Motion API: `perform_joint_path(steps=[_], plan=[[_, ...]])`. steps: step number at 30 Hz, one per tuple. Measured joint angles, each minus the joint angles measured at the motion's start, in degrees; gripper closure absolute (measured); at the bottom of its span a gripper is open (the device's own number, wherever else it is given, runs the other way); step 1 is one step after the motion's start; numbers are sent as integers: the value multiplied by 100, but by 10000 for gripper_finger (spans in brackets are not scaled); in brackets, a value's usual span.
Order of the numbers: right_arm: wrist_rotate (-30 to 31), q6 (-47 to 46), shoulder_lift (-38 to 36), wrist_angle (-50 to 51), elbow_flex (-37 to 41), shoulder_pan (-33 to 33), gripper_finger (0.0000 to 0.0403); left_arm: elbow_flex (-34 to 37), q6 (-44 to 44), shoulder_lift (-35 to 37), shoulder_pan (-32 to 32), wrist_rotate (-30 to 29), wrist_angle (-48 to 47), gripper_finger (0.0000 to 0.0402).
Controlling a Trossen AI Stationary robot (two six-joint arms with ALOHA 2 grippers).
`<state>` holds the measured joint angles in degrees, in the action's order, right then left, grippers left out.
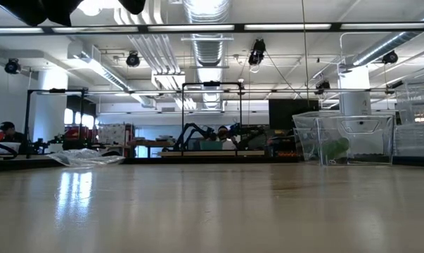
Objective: Roll bandage
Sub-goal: Roll the dark green bandage
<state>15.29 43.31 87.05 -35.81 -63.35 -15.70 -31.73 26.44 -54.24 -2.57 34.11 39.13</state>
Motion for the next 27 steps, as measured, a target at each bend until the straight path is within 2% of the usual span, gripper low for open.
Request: perform_joint_path(steps=[8, 19, 27], plan=[[-32, -187, 58, -258, 0, 214, 402, 0, -21, -127, -4, -39, 49, 393], [-33, -221, 84, -155, -150, 313, 403, -42, 0, -855, -4, -339, 140, 393], [-29, -190, 81, -151, -270, 262, 403, -50, -55, -1091, -17, -512, 151, 393]])
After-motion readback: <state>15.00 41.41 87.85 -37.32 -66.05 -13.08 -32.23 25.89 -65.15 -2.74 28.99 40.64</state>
